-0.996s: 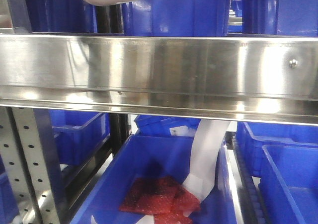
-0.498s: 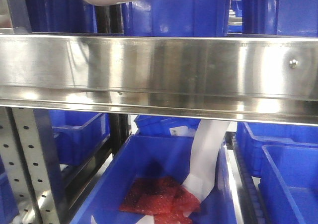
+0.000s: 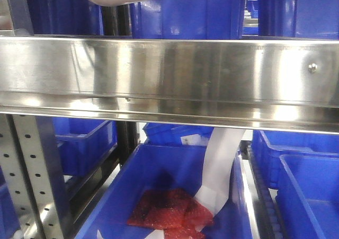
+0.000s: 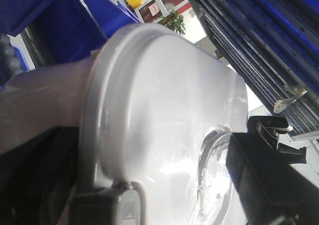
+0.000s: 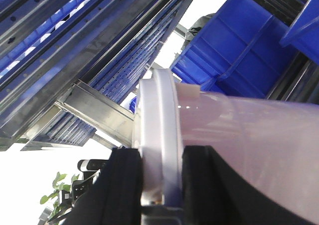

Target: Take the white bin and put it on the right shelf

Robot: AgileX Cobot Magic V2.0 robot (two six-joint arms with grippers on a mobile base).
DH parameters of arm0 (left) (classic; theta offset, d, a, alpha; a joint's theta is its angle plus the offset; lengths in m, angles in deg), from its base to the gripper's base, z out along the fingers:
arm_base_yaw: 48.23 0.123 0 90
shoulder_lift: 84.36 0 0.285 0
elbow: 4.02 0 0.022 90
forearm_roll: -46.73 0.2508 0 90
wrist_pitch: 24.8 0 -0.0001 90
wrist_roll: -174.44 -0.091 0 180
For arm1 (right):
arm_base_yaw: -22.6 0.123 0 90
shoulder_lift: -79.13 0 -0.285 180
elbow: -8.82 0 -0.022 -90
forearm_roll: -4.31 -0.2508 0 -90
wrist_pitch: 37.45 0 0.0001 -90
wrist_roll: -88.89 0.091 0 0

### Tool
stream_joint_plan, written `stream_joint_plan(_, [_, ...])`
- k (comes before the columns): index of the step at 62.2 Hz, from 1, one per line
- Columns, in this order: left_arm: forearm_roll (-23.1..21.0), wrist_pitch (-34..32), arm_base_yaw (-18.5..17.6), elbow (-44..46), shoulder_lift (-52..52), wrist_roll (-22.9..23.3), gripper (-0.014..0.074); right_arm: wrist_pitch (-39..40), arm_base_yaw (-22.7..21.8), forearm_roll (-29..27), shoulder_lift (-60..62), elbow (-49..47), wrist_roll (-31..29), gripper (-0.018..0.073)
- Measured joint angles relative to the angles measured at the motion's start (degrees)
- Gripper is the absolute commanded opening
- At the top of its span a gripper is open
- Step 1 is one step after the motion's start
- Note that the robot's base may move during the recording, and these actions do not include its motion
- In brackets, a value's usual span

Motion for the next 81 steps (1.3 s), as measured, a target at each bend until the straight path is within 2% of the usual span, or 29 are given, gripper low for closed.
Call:
stream_joint_plan(21, [-0.22,-0.11,0.00,0.00,0.00,-1.21,-0.0126,0.35,0.00,0.00,-0.22,-0.02,0.00,0.0057])
stream_joint_plan(31, [-0.96,-2.01,-0.35,0.00,-0.92,-4.58,-0.0126,0.51,0.13,-0.23,-2.85,-0.12,-0.61,0.0057])
stream_joint_plan(45, [-0.96,-3.29,-1.63,0.00,-6.40,-6.59,-0.0126,-0.45,0.27,-0.23,-9.90,-0.12,-3.77,0.0057])
stream_joint_plan(58, [-0.74,-6.80,-3.86,0.00,-11.60,-12.37,-0.0124,-0.34,0.90,-1.03,-16.07,-0.12,-7.81,0.0066])
stream_joint_plan(63, [-0.85,-6.86,-3.87,0.00,-12.39,-14.20,-0.0116,-1.01,1.12,-2.57,-18.36,-0.23,-9.62,0.0161])
stream_joint_plan(68, [-0.74,-7.28,-3.96,0.00,-12.53,-15.35,-0.0056,-2.45,1.21,-3.47,-20.21,-0.23,-10.75,0.0332])
stream_joint_plan(72, [-0.26,-7.48,-3.96,0.00,-12.63,-16.05,0.0054,-3.48,1.21,-3.74,-21.50,-0.23,-11.52,0.0520])
stream_joint_plan(76, [0.39,-7.58,-3.96,0.00,-12.63,-16.81,0.0183,-3.84,1.35,-2.76,-22.25,-0.23,-12.80,0.0644])
stream_joint_plan(81, [1.92,-7.58,-3.99,0.00,-12.63,-17.13,0.0387,-3.96,1.63,-1.41,-22.57,-0.23,-15.51,0.0633])
